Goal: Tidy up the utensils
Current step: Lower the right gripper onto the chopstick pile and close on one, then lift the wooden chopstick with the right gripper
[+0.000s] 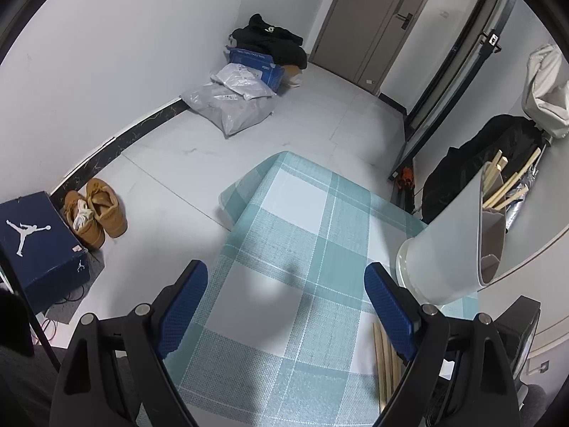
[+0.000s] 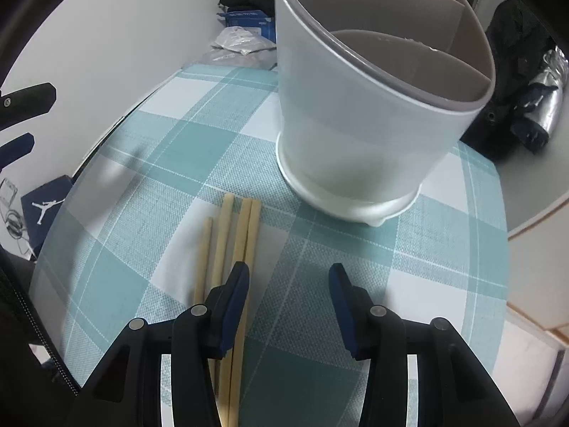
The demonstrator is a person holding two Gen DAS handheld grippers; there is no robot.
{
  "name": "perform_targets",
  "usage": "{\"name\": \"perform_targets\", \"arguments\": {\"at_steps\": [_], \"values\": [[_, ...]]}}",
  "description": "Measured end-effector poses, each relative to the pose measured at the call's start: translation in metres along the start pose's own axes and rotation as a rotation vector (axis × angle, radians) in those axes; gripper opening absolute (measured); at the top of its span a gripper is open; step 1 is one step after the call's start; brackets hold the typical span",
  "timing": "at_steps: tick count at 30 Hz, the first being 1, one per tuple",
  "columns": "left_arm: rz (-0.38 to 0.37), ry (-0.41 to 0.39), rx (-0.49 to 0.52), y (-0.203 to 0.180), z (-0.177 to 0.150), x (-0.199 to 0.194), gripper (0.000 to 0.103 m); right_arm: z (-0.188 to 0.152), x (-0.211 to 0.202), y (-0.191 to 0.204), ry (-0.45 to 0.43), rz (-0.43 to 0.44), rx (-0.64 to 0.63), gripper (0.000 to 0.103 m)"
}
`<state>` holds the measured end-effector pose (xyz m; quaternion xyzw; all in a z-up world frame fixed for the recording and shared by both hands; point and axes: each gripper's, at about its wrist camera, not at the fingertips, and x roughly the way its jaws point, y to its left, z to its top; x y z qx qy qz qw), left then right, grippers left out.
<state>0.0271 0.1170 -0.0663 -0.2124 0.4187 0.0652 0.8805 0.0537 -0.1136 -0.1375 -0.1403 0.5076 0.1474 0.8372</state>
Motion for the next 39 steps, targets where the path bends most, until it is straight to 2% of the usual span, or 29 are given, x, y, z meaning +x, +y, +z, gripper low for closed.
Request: {"name": "perform_targets", "arguments": {"at_steps": [5,10,12,15,21,24,28,33,37,39], "values": [[0.003,0.007,-0.006,0.0,-0.001,0.002,0.088,0.007,0.007,0.007,0.007,-0.004,-0.03,0.044],[0.007,0.014,-0.003,0.0,-0.001,0.004,0.088,0.013,0.011,0.011,0.001,-0.007,-0.048,0.039],[0.006,0.019,-0.003,0.0,-0.001,0.005,0.088,0.016,0.013,0.01,0.0,0.03,-0.037,0.012],[0.005,0.026,-0.008,0.001,-0.001,0.006,0.088,0.019,0.014,0.014,0.011,0.053,-0.062,0.005],[0.002,0.028,-0.029,0.005,0.002,0.006,0.088,0.008,0.007,0.011,0.059,0.107,-0.116,0.005],[-0.003,0.04,-0.044,0.006,0.002,0.007,0.088,0.0,0.002,0.011,0.085,0.107,-0.16,0.005],[-0.005,0.046,-0.055,0.007,0.002,0.009,0.088,-0.003,0.0,0.008,0.091,0.116,-0.152,0.006],[-0.008,0.049,-0.055,0.006,0.002,0.009,0.088,0.009,0.006,0.016,0.072,0.08,-0.184,0.021],[-0.005,0.049,-0.048,0.007,0.001,0.009,0.088,0.021,0.012,0.022,0.079,0.074,-0.197,0.021],[-0.005,0.055,-0.038,0.006,0.001,0.01,0.088,0.024,0.014,0.023,0.085,0.092,-0.196,0.012]]}}
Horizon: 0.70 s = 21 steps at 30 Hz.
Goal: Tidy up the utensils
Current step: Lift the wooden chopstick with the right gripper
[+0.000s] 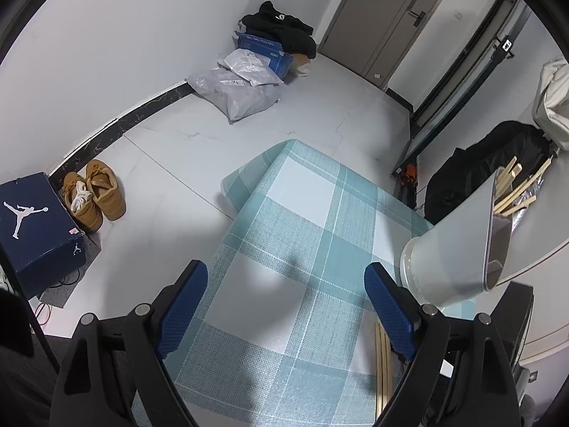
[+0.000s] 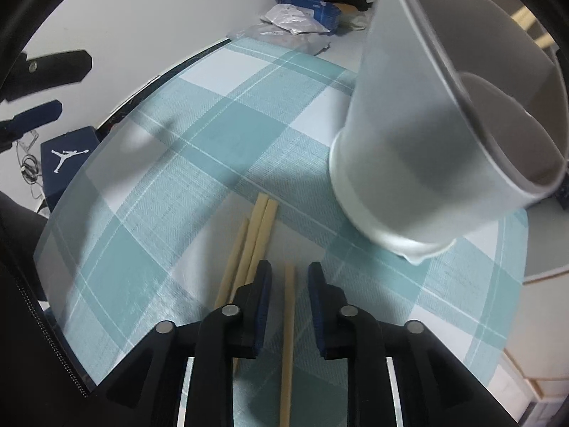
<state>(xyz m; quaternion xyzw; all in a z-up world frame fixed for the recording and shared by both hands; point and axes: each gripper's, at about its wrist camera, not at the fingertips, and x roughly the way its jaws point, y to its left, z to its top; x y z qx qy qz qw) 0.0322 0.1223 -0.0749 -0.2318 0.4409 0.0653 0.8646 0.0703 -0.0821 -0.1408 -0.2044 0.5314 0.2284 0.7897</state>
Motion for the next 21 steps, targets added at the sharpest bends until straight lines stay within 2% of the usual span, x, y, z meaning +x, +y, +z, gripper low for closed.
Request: {"name": "perform_targets", "arguments": {"at_steps": [2,7,11,16,21], "values": [[0.0,0.009,0.021,-0.002,-0.002,0.002,0.088,0.0,0.0,0.001,-0.002,0.016,0.006,0.006],[-0.015,0.046,0.067,-0.01,-0.012,0.008,0.088,-0.011,-0.006,-0.004,-0.063,0.047,0.077,0.005],[-0.031,0.115,0.116,-0.02,-0.024,0.02,0.088,-0.022,-0.02,-0.023,-0.133,0.098,0.202,0.005],[-0.048,0.233,0.19,-0.042,-0.043,0.037,0.088,-0.032,-0.045,-0.064,-0.252,0.211,0.412,0.005],[-0.019,0.273,0.297,-0.064,-0.062,0.045,0.088,-0.053,-0.063,-0.106,-0.35,0.339,0.592,0.005]]}}
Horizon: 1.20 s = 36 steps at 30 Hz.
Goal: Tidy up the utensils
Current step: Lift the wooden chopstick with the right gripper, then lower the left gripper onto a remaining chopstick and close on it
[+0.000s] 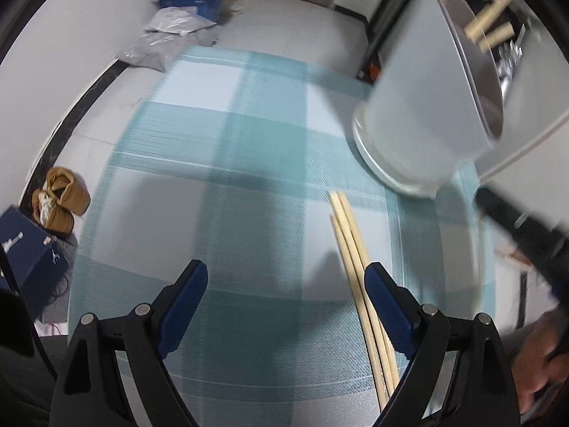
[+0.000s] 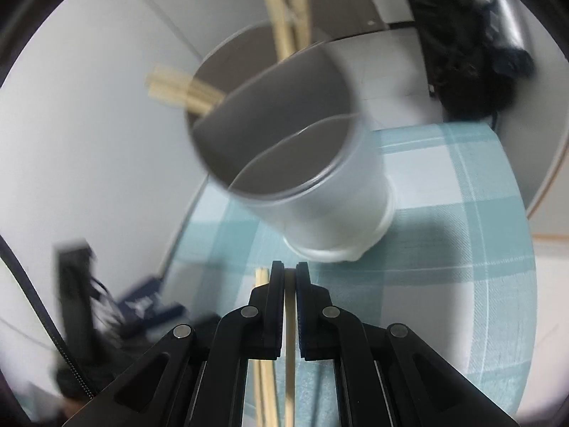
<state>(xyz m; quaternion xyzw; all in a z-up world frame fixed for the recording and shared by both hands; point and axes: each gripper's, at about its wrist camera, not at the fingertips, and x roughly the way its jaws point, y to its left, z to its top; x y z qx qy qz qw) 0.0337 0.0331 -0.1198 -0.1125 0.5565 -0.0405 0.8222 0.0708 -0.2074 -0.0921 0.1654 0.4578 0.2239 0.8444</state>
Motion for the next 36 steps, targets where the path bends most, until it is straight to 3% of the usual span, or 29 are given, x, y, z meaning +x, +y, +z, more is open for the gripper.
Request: {"name": "perform_targets", "arguments": {"at_steps": [6,11,16,22,24,28,31,33,36], "values": [[0.085,0.02,0.088,-0.018,-0.007,0.01,0.088,0.005,-0.032,-0.043,-0.089,0.12,0.204,0.005],[0.133,0.024,0.107,-0.019,-0.01,0.01,0.088,0.003,-0.04,-0.039,-0.159,0.011,0.137,0.005],[0.155,0.021,0.075,-0.015,-0.01,0.01,0.088,-0.001,-0.022,-0.022,-0.163,-0.086,0.03,0.005],[0.158,0.011,0.075,-0.02,0.001,0.019,0.085,-0.004,-0.019,-0.032,-0.179,-0.098,0.089,0.006],[0.164,0.002,0.065,-0.019,0.009,0.022,0.072,-0.004,-0.021,-0.036,-0.182,-0.092,0.114,0.006],[0.185,0.002,0.077,-0.024,0.014,0.024,0.057,-0.003,-0.025,-0.039,-0.199,-0.093,0.14,0.006],[0.185,0.008,0.077,-0.028,0.016,0.024,0.036,-0.002,-0.03,-0.039,-0.222,-0.093,0.154,0.006],[0.175,0.009,0.076,-0.031,0.017,0.025,0.014,-0.002,-0.036,-0.042,-0.257,-0.081,0.184,0.006],[0.161,-0.005,0.066,-0.033,0.019,0.026,0.005,-0.002,-0.046,-0.05,-0.323,-0.021,0.265,0.006]]}}
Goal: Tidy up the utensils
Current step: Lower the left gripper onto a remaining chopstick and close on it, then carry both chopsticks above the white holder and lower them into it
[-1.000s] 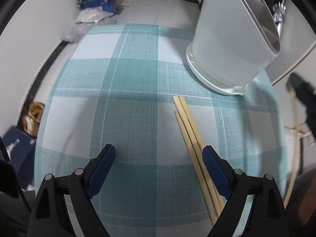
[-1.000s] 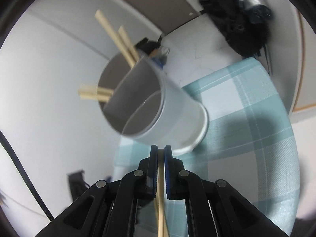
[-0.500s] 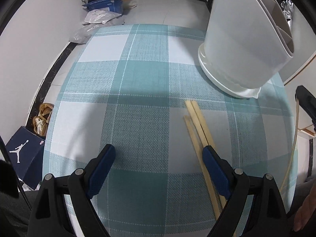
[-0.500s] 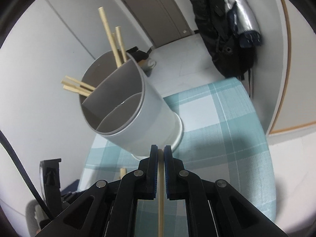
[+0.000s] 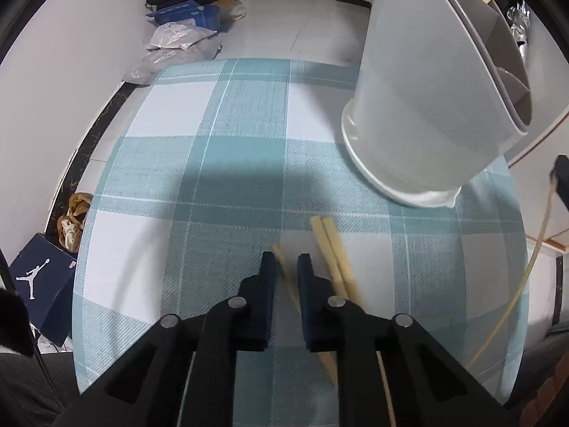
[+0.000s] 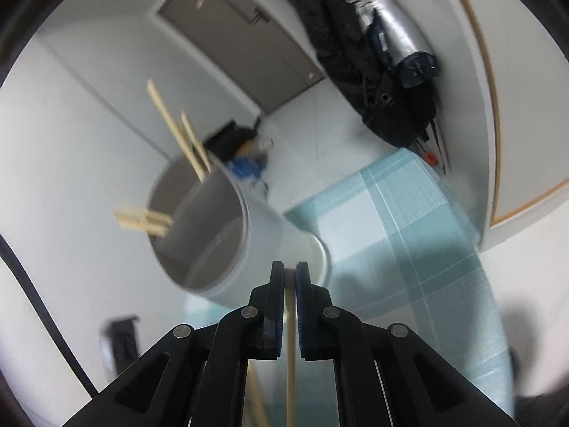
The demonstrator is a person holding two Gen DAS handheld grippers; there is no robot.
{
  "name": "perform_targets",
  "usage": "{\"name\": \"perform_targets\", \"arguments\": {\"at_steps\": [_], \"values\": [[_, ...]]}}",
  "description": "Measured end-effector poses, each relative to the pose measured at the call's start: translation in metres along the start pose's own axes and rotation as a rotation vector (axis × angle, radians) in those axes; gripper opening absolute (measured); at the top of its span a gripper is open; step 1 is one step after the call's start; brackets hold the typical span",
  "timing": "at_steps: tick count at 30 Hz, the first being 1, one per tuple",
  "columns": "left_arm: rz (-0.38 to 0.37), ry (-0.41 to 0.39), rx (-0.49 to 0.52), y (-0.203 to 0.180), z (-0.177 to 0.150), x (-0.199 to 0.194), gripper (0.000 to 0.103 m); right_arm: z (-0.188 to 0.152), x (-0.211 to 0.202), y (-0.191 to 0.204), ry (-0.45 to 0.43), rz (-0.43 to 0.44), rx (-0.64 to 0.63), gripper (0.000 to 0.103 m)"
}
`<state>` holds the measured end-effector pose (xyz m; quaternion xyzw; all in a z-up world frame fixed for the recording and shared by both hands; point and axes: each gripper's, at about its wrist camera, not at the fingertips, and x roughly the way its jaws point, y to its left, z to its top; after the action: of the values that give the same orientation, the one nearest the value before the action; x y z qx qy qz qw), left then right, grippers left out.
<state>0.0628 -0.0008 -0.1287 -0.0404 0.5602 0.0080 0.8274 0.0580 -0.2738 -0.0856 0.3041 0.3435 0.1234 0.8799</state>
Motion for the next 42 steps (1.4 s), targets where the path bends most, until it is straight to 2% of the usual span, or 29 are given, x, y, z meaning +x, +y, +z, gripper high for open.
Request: {"name": "perform_targets", "arguments": {"at_steps": [4,7,10,13,19,23,30,35,42], "values": [[-0.052,0.0,-0.045,0.005,0.005,0.002,0.002,0.003,-0.008,-0.001,-0.046,0.005,0.037,0.006],[-0.095,-0.009,-0.094,0.014,0.009,-0.004,0.001,0.003,-0.012,0.004,-0.045,0.007,0.031,0.006],[-0.128,-0.052,-0.125,0.019,0.012,-0.019,0.001,0.001,-0.013,0.015,-0.025,0.009,-0.024,0.005],[-0.147,-0.132,-0.125,0.021,0.009,-0.042,0.001,-0.004,-0.017,0.025,-0.02,0.004,-0.084,0.005],[-0.231,-0.365,-0.081,0.028,-0.004,-0.101,0.001,-0.015,-0.035,0.054,-0.079,0.02,-0.249,0.005],[-0.251,-0.429,-0.047,0.026,-0.012,-0.123,0.001,-0.024,-0.045,0.075,-0.115,0.033,-0.367,0.005],[-0.25,-0.476,-0.003,0.024,-0.023,-0.141,0.001,-0.039,-0.058,0.101,-0.154,0.03,-0.503,0.005],[-0.249,-0.505,0.018,0.018,-0.032,-0.154,0.001,-0.044,-0.068,0.106,-0.183,0.015,-0.508,0.005],[-0.237,-0.491,0.053,0.014,-0.035,-0.164,0.001,-0.04,-0.079,0.109,-0.218,0.009,-0.503,0.005]]}}
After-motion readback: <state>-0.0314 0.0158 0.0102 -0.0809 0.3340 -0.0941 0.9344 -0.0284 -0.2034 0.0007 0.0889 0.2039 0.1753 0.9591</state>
